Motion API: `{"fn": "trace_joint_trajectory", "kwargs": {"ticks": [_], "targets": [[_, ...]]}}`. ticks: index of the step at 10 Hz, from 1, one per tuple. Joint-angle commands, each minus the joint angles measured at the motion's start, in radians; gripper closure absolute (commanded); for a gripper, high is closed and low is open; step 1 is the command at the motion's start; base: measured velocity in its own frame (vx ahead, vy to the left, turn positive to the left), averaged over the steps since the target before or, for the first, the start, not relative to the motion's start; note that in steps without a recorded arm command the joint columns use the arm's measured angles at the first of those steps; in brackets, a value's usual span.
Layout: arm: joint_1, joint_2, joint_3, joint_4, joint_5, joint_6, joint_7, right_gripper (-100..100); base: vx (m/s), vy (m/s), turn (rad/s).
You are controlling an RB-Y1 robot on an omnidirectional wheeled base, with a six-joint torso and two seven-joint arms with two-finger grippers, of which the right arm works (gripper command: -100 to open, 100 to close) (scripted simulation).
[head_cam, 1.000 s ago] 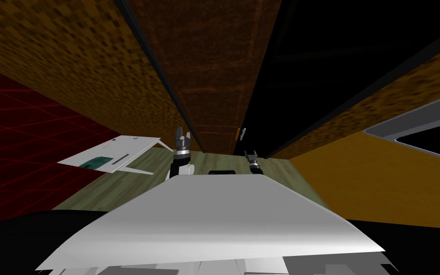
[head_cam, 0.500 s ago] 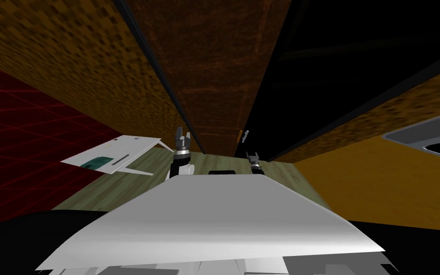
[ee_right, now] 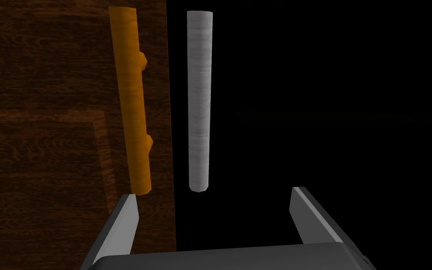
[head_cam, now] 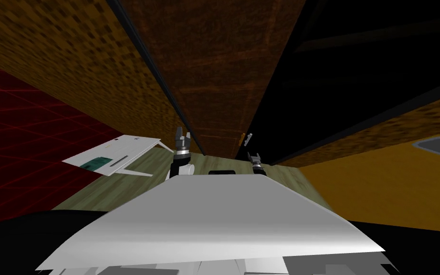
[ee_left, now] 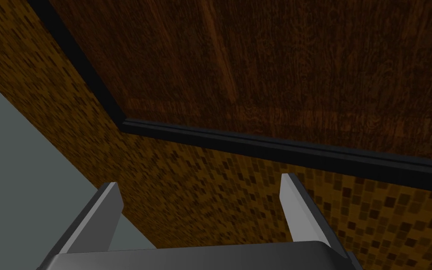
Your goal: Pull the door open
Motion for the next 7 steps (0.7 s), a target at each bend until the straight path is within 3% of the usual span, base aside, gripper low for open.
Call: {"fn": "trace_joint_trajectory", "kwargs": {"ticks": [1,3,7], "targets": [[-0.013,-0.006,0.007,0.031,-0.011,-0.011,-0.032,-100,0.146,-0.002,0.067],[-0.016,-0.008,0.009,0.037,-0.012,-0.014,-0.037,-100,0.101,0.011,0.039],[0.04,-0.039,-0.024,0.082,-0.032,-0.012,-0.037,-100,-0.144,-0.012,-0.116]]}}
